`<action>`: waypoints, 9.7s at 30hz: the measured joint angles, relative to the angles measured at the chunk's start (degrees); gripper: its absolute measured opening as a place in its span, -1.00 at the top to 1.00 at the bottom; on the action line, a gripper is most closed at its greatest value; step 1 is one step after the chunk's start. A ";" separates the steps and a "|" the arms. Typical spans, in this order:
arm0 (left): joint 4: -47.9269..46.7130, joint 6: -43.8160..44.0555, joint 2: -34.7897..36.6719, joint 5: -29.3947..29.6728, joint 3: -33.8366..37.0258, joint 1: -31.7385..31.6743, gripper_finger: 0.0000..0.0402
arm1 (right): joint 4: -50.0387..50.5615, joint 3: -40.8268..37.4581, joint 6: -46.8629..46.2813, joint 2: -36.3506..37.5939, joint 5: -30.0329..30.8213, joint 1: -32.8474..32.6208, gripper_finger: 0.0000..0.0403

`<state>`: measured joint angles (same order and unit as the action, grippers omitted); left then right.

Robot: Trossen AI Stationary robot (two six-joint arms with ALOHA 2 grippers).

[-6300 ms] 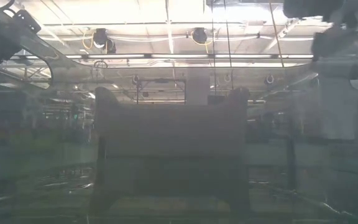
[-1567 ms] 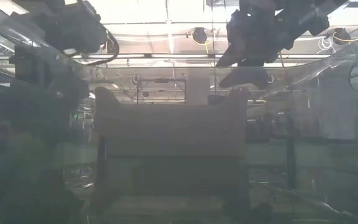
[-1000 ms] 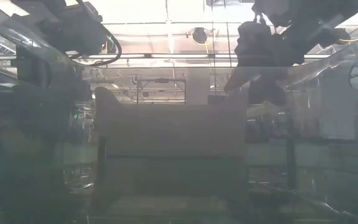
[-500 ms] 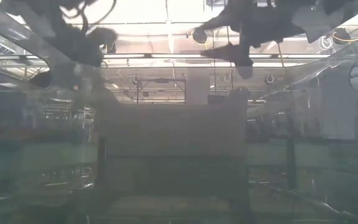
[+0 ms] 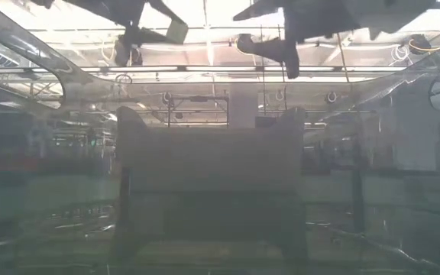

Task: Sort & place blocks by color
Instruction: Put the middle light green block into the white bin, then put the top left light brown block into the gray bin

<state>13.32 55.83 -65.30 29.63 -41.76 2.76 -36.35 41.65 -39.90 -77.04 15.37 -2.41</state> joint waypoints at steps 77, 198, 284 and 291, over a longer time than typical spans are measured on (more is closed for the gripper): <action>8.35 -4.30 -14.52 -18.14 -1.16 -15.14 0.08 | 20.58 17.35 -3.05 -15.71 -12.70 14.44 0.84; -32.14 -18.89 -12.00 -14.90 -0.16 -33.87 0.35 | 16.89 17.20 -1.57 -19.24 -26.77 27.49 -0.04; -40.17 -34.00 -18.12 -7.41 -11.91 -4.18 -0.52 | 31.59 17.18 -22.14 -10.75 -23.89 0.07 0.43; -44.98 -31.01 -18.12 -7.48 -11.91 -5.21 -0.39 | 35.79 17.18 -22.03 -10.77 -15.50 -3.94 0.38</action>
<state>-31.66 24.82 -83.42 22.14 -53.67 -2.46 -0.56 58.83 -61.93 -87.81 -0.14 -6.35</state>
